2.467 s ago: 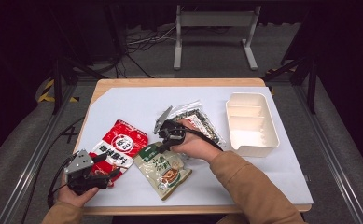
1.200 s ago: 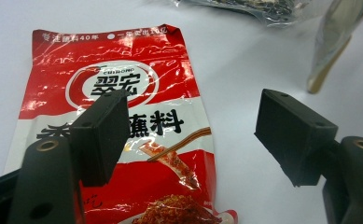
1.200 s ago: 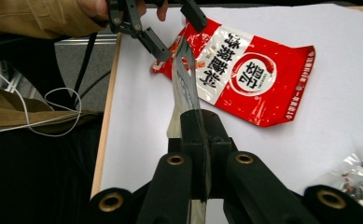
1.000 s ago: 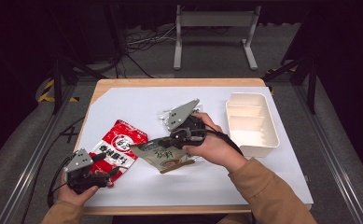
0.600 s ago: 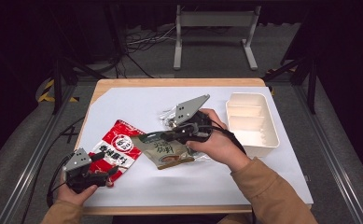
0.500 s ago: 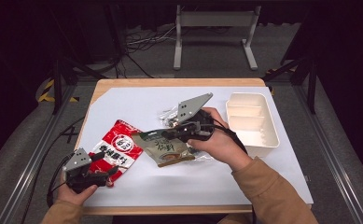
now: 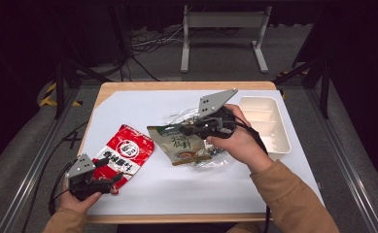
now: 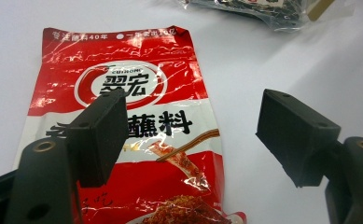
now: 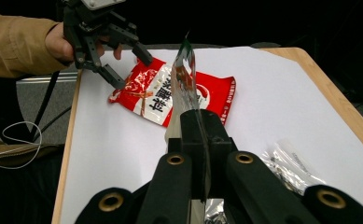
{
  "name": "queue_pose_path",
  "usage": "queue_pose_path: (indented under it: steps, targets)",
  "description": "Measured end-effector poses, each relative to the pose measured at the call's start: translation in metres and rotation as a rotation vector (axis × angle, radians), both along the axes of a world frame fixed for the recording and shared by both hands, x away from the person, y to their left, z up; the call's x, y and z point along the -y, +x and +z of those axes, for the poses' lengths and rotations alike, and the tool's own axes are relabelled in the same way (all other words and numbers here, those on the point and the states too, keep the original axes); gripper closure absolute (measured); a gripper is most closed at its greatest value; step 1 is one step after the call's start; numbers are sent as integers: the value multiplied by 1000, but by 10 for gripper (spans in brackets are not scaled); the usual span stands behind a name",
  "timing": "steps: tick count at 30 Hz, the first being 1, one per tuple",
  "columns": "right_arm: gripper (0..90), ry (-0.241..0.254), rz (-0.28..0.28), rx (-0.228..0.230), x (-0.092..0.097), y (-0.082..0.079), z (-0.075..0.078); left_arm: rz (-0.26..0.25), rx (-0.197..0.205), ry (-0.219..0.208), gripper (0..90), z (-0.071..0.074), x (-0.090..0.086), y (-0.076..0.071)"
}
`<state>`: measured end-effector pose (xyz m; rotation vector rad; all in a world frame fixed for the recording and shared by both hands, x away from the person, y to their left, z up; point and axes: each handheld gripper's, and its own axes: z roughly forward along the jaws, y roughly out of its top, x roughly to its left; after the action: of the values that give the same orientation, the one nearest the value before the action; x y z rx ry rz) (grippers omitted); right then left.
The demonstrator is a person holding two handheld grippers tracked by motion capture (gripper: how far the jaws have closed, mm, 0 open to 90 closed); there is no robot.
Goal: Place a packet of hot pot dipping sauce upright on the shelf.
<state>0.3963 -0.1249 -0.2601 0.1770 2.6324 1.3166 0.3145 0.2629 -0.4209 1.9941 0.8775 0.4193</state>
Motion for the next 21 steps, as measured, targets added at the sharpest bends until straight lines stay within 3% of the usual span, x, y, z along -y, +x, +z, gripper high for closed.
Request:
queue_pose_path:
  steps: [21]
  targets:
    - [891,33,-82,29,46,20,19,8,-6,-3,253,-1,-1,1]
